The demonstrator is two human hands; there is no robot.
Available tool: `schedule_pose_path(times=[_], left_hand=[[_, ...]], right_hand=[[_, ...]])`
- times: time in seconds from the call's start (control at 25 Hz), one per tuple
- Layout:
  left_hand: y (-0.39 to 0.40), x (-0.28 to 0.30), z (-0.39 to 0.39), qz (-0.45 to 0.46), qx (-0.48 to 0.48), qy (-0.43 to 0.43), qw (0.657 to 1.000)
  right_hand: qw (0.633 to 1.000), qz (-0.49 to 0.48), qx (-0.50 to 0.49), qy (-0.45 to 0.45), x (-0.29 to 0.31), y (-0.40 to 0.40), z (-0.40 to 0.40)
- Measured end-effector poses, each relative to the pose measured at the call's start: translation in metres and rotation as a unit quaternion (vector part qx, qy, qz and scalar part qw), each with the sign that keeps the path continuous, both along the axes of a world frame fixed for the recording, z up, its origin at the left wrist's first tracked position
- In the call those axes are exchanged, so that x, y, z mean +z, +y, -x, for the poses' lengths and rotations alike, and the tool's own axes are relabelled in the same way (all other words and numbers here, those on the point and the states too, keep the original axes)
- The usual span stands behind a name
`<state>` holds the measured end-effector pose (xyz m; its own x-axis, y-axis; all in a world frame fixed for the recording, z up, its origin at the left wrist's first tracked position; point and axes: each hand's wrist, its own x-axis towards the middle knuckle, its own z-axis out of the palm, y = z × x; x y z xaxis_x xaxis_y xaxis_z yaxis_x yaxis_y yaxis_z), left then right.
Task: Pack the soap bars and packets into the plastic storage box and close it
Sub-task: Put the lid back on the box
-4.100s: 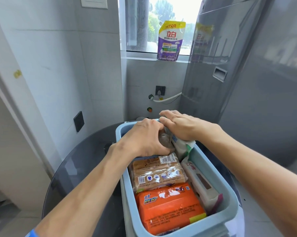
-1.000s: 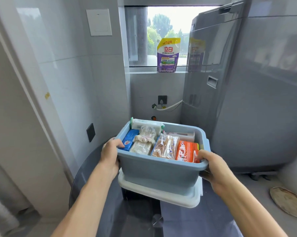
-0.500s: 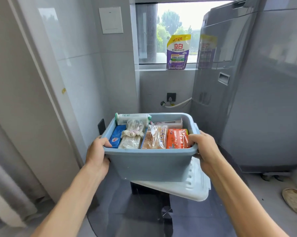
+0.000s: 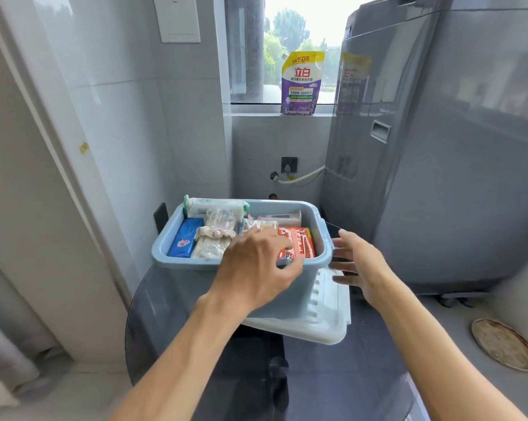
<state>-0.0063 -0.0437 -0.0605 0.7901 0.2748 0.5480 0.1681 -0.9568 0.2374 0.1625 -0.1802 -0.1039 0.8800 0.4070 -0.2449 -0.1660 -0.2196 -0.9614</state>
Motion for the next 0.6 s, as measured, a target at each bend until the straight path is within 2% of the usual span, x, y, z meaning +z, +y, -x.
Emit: schedule_pose_path(times=[0.04,0.12,0.16,0.2,0.32,0.36,0.4,0.44,0.52,0.6], left_hand=[[-0.004,-0.002,-0.006,-0.010,-0.004,0.026,1.000],[-0.006,-0.006,-0.014,-0.073,-0.021,0.056,0.996],[-0.008,-0.009,-0.017,-0.114,-0.031,0.058,0.991],[-0.009,-0.012,-0.020,-0.140,-0.033,0.052,0.988],[-0.014,-0.017,-0.024,-0.138,-0.031,0.004,0.990],[-0.013,-0.018,-0.023,-0.133,-0.034,-0.006,0.991],[-0.011,-0.017,-0.022,-0.129,-0.038,-0.020,0.991],[-0.007,-0.017,-0.021,-0.128,-0.037,-0.040,0.990],[0.002,-0.014,-0.018,-0.119,-0.023,-0.069,0.990],[0.011,-0.011,-0.014,-0.100,-0.004,-0.086,0.991]], right_hand=[[0.989,0.127,-0.030,-0.067,-0.008,-0.011,-0.008],[0.914,0.365,-0.015,-0.175,-0.024,-0.027,-0.009],[0.894,0.412,0.017,-0.178,-0.033,-0.029,-0.006],[0.888,0.426,0.048,-0.166,-0.041,-0.025,-0.002],[0.869,0.453,0.049,-0.192,-0.062,-0.004,0.009],[0.869,0.454,0.036,-0.192,-0.065,0.001,0.009],[0.885,0.435,0.018,-0.165,-0.064,0.003,0.007],[0.916,0.385,-0.002,-0.116,-0.064,0.002,0.002],[0.973,0.227,-0.046,0.022,-0.063,0.000,-0.010],[0.988,0.094,-0.059,0.106,-0.060,0.003,-0.013]])
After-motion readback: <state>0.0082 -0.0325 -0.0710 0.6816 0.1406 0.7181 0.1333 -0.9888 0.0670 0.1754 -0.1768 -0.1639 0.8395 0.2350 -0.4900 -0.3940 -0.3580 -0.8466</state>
